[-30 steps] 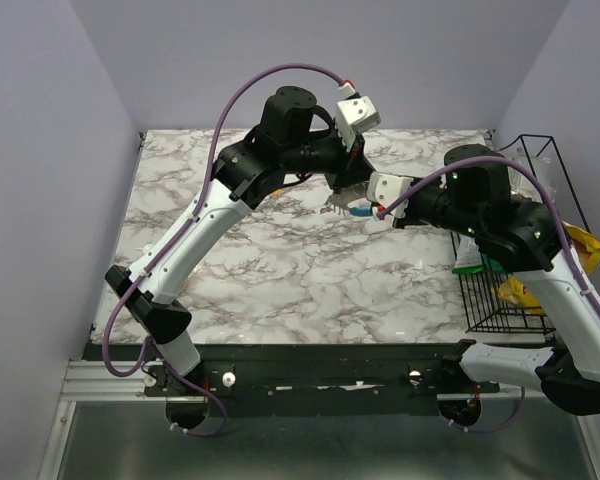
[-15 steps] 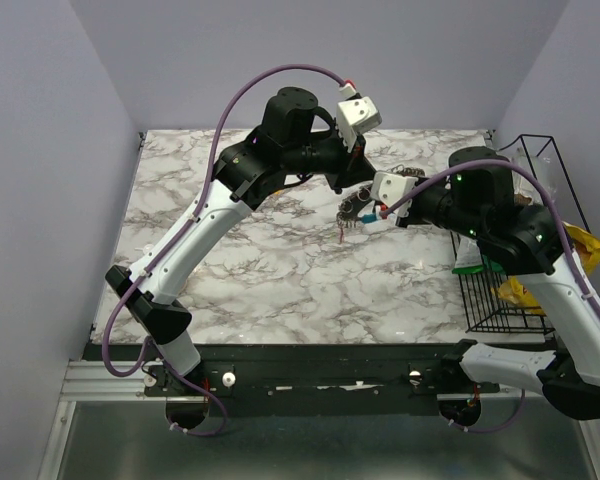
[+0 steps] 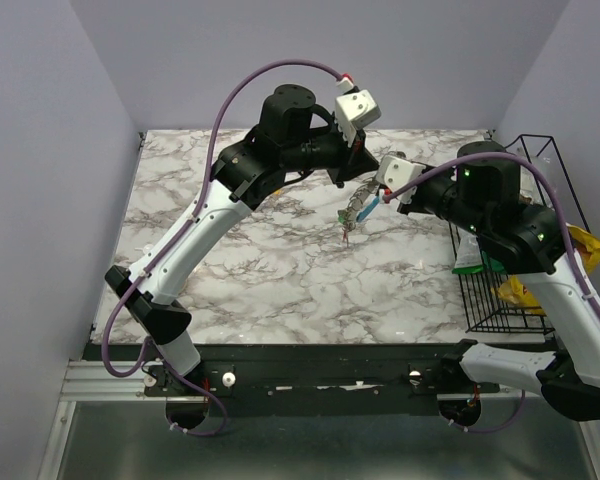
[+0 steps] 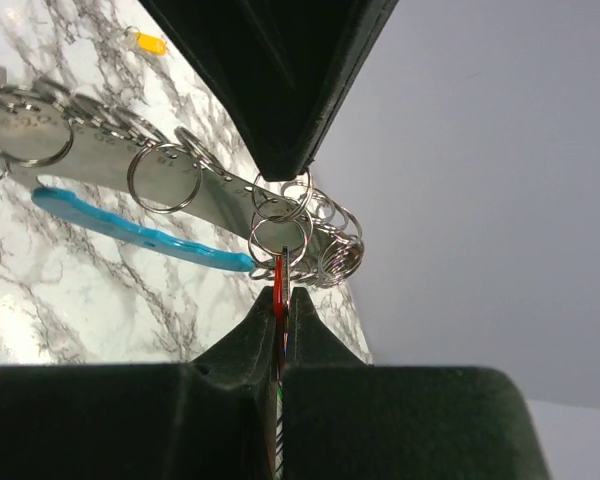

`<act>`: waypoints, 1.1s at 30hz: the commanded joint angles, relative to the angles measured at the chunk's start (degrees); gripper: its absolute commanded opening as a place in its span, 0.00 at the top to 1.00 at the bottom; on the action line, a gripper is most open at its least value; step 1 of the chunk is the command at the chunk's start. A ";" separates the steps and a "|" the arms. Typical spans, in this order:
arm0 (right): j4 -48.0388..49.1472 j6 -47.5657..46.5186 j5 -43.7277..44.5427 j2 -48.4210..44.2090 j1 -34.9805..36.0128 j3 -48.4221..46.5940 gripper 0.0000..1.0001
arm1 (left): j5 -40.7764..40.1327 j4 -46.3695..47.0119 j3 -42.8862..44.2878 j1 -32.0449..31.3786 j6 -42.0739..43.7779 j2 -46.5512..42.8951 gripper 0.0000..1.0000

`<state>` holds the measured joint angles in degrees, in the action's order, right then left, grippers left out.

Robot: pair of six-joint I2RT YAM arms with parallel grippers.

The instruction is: Remove the keys from the keyring

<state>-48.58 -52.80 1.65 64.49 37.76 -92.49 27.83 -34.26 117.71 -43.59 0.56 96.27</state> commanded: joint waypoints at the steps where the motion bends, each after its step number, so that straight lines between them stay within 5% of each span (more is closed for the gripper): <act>1: 1.03 2.69 5.12 -1.47 -0.93 -4.01 0.99 | -9.03 0.60 -0.55 2.64 1.99 -2.23 1.00; 14: 1.56 5.16 1.96 0.99 -0.93 -8.41 0.99 | -2.79 0.33 -1.34 2.64 2.52 -2.49 1.00; 19: 1.73 4.98 1.78 1.78 -0.93 -9.55 0.99 | 6.15 0.42 -1.96 2.64 2.78 -2.49 1.00; 26: 0.15 4.63 -0.94 2.40 -0.93 -10.52 0.99 | 17.86 0.95 -2.93 2.64 2.96 -2.66 0.74; 33: -3.98 4.02 -7.62 2.40 -0.93 -11.93 0.99 | 17.26 1.04 -0.21 2.72 3.74 -2.40 0.66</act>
<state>-50.70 -48.49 -1.10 67.53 37.01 -102.56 43.66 -32.77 114.89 -40.93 3.18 94.89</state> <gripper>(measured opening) 0.077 0.329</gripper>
